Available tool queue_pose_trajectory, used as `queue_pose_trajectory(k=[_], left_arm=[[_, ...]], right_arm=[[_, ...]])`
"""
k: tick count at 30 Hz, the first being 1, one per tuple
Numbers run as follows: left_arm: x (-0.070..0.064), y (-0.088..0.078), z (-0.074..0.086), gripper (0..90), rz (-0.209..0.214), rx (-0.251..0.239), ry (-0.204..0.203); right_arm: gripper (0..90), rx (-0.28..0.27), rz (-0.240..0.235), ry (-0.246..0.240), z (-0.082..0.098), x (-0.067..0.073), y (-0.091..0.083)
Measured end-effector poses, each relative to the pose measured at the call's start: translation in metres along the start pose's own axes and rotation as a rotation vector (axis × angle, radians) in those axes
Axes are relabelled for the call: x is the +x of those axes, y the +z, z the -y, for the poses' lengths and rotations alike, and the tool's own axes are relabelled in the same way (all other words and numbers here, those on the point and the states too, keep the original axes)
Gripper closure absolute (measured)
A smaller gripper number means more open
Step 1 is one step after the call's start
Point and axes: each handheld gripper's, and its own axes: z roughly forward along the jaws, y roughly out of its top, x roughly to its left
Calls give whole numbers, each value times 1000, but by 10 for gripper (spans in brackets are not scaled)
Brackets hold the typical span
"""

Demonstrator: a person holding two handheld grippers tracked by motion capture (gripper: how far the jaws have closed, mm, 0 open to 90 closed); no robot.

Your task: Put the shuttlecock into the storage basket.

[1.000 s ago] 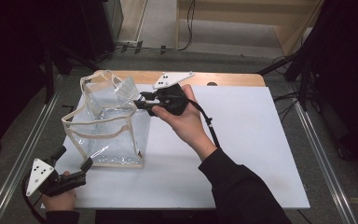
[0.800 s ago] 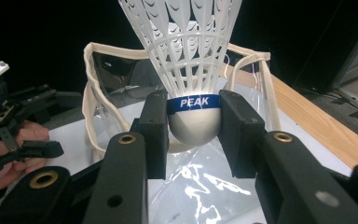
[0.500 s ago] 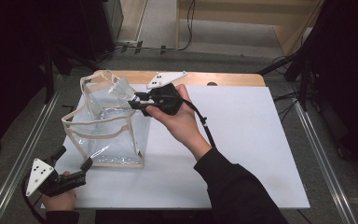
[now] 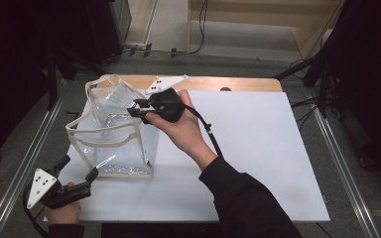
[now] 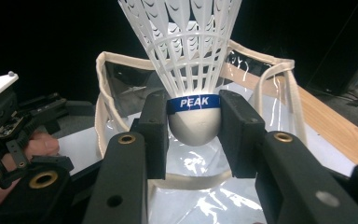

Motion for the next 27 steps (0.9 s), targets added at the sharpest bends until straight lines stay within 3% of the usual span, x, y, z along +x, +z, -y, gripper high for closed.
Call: queue_pose_trajectory(k=[7, 12, 18, 27], left_arm=[[0, 0, 0, 0, 1, 2, 0], [0, 0, 0, 0, 1, 1, 0], [0, 0, 0, 0, 2, 0, 0], [0, 0, 0, 0, 3, 1, -1]], right_arm=[[620, 21, -6, -7, 1, 4, 9], [610, 29, -26, 16, 3, 5, 16], [425, 20, -67, 31, 3, 7, 20], [254, -23, -93, 48, 4, 4, 7]])
